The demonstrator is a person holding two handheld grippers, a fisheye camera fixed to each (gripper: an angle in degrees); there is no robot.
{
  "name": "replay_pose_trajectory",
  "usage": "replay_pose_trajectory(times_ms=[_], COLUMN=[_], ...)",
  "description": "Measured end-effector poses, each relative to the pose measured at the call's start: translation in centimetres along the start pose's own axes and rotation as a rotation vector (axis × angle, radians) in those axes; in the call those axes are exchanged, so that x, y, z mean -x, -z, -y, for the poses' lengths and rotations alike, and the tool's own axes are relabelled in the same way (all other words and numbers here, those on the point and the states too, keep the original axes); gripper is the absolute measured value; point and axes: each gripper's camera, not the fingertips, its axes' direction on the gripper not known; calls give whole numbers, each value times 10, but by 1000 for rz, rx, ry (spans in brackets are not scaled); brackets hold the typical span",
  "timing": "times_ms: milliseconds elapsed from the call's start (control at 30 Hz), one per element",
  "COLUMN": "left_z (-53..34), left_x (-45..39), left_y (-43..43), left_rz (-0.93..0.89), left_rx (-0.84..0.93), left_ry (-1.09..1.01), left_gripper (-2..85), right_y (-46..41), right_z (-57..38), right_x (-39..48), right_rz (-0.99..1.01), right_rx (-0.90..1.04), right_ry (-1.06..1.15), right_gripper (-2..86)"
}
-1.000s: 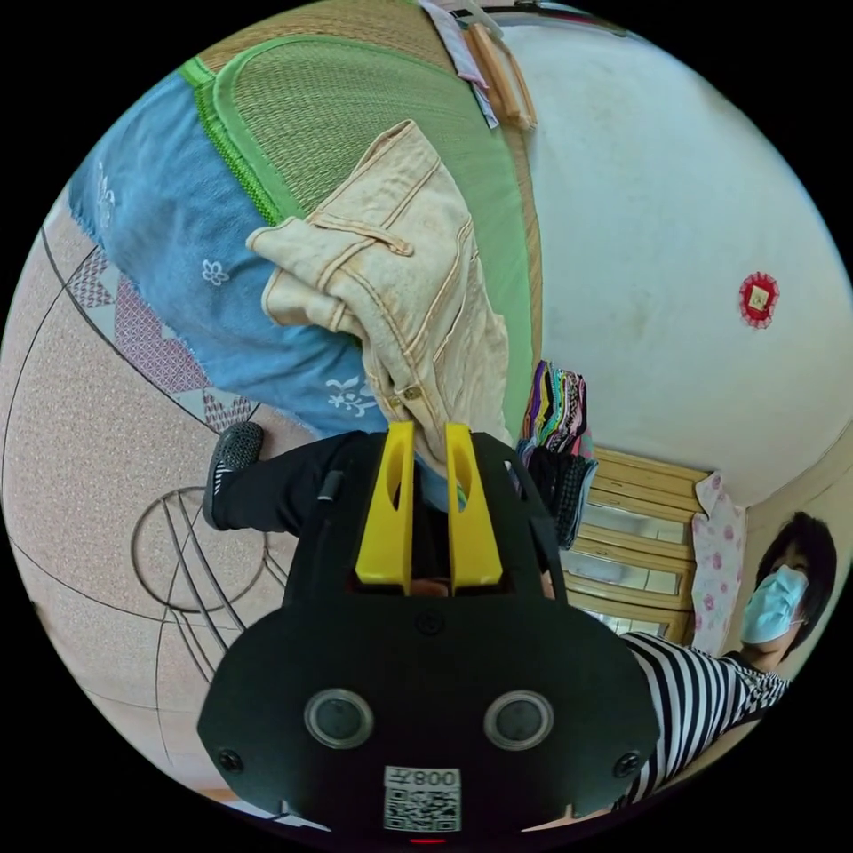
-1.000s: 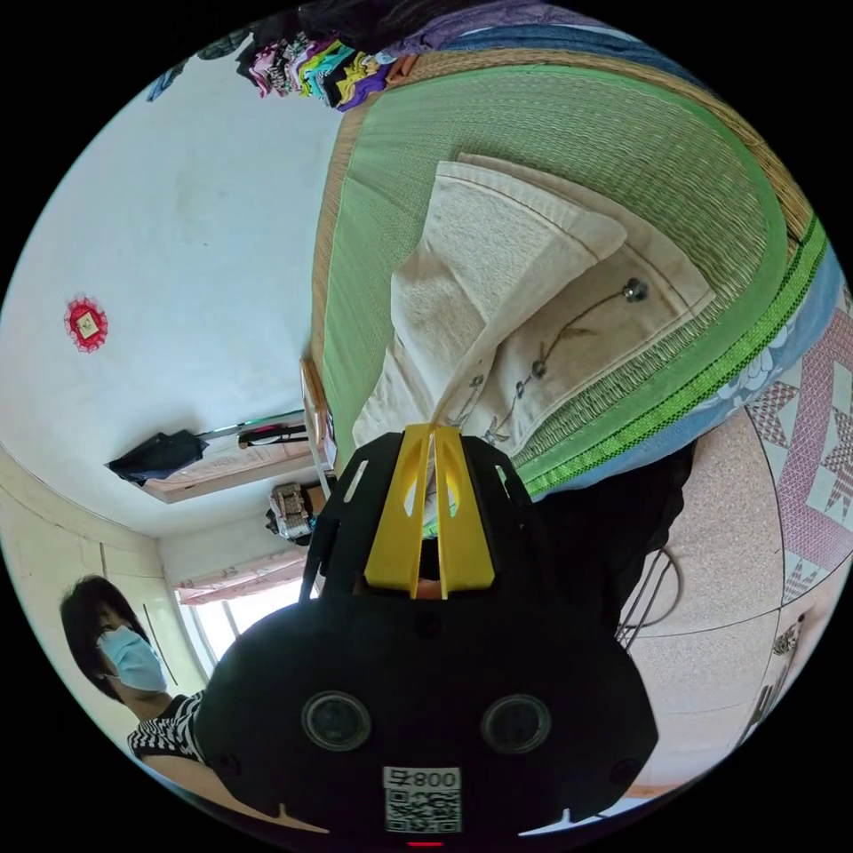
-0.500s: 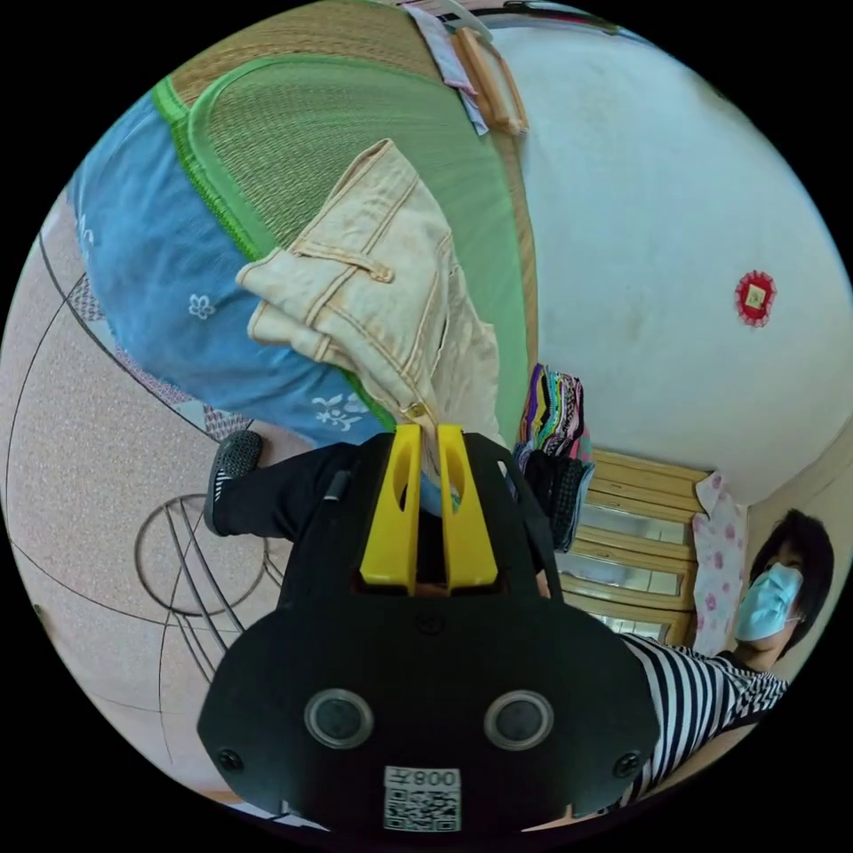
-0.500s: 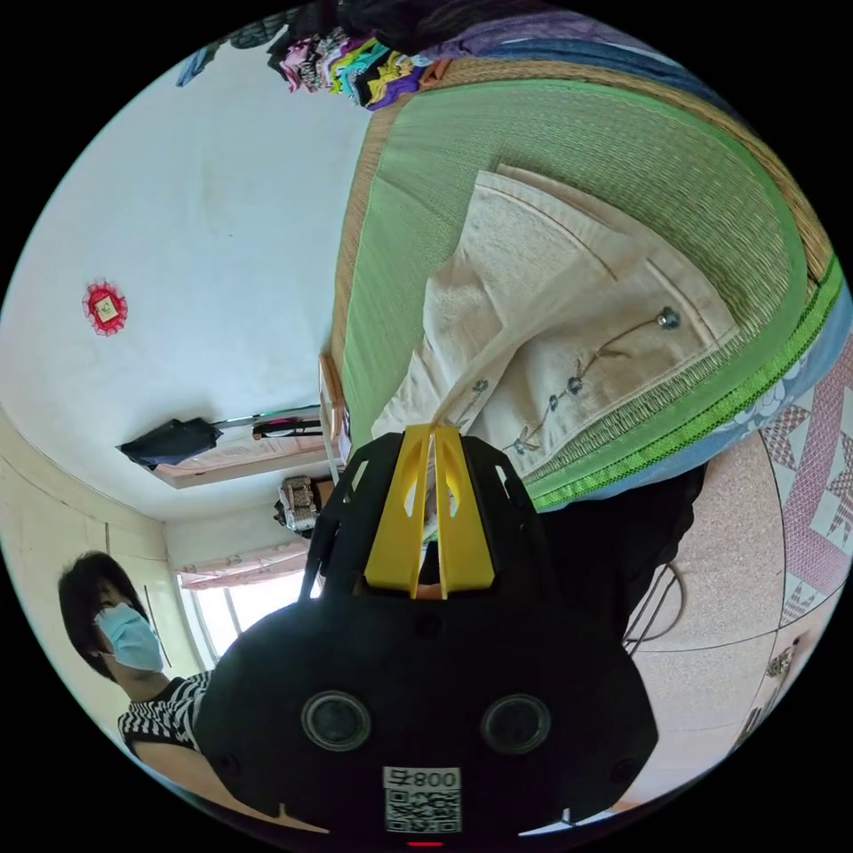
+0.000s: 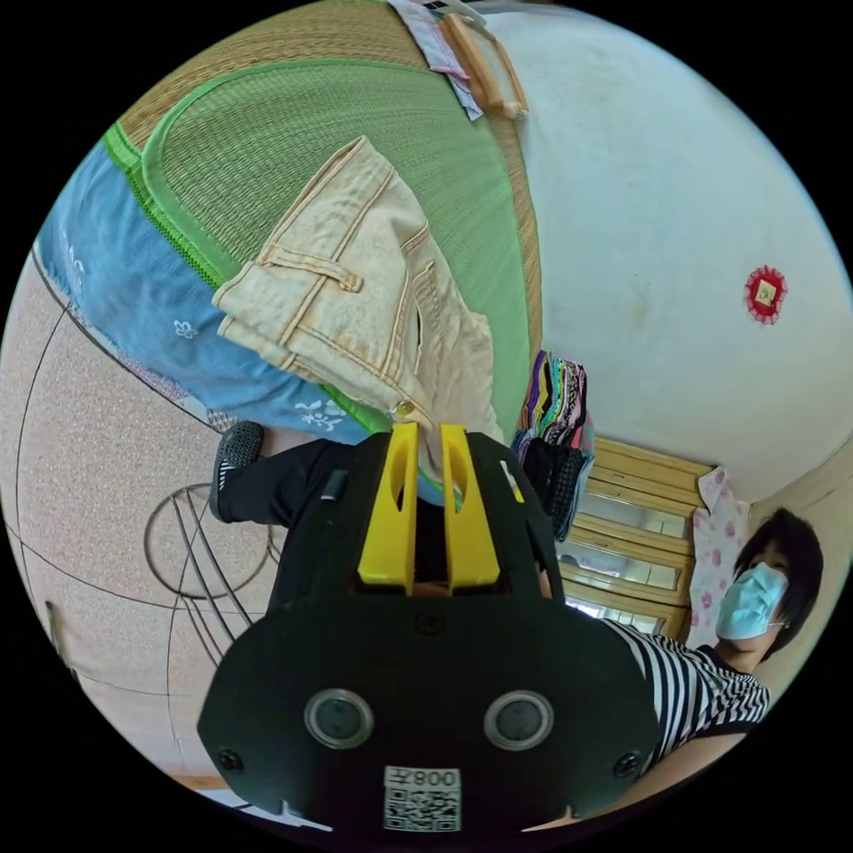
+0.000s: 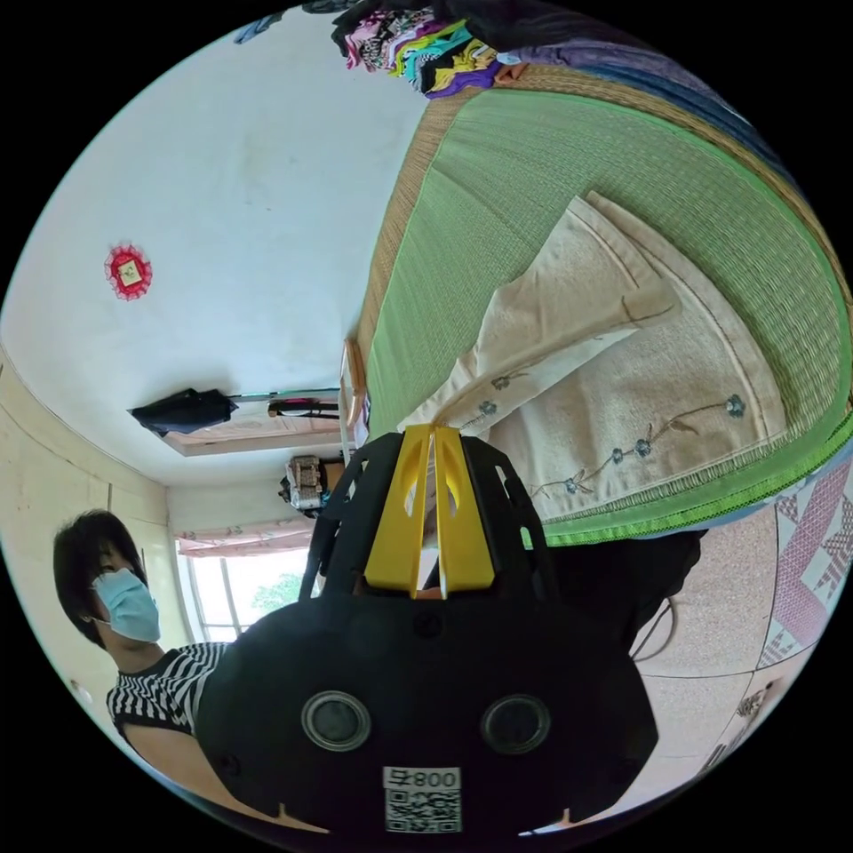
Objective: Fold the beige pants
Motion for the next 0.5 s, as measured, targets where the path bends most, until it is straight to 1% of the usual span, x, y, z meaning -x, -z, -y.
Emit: replay_pose_trajectory(times_ms=[133, 233, 333, 433, 500], left_z=[8, 15, 27, 53, 91], left_x=[-11, -23, -39, -69, -107], left_y=[-7, -16, -23, -29, -38], left_rz=[-26, 7, -41, -95, -147], left_rx=[-13, -9, -50, -107, -136], left_ry=[-2, -11, -40, -119, -202], left_gripper=[35, 23, 15, 10, 8], right_y=[-12, -22, -33, -44, -53], right_z=[3, 5, 7, 20, 39], right_x=[3, 10, 21, 44, 67], right_rz=[10, 12, 38, 85, 106], right_rx=[-1, 2, -15, -34, -31], right_ry=[-11, -2, 7, 46, 88], right_gripper=[3, 3, 3, 4, 4])
